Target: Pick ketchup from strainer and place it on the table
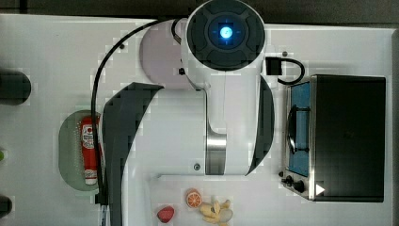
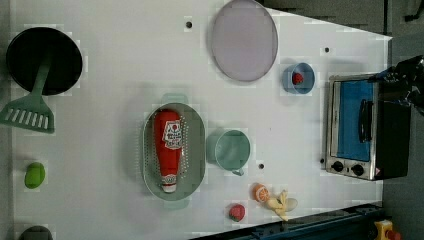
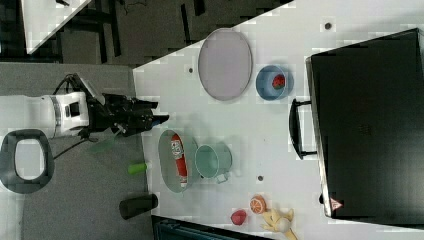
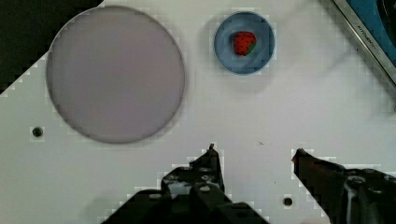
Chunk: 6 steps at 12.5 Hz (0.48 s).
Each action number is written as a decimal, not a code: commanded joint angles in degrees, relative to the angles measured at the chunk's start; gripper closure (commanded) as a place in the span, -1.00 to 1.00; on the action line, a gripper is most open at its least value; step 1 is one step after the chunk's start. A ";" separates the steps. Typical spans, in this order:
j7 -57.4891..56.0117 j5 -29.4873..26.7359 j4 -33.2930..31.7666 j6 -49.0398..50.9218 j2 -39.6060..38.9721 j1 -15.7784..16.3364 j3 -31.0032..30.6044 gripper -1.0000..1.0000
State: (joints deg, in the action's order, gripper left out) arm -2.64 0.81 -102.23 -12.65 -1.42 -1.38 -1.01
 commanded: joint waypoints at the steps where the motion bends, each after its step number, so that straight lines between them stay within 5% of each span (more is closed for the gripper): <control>1: 9.36 -1.63 -5.59 8.12 13.94 -5.89 -2.72 -0.59; 3: 9.36 -1.65 -5.58 7.94 13.51 -5.53 -4.85 -0.99; 6: 9.35 -1.65 -5.58 7.78 12.24 -4.97 -10.69 -1.00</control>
State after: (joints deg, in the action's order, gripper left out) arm 3.45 -0.51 -106.48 -5.09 12.44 -7.81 -9.26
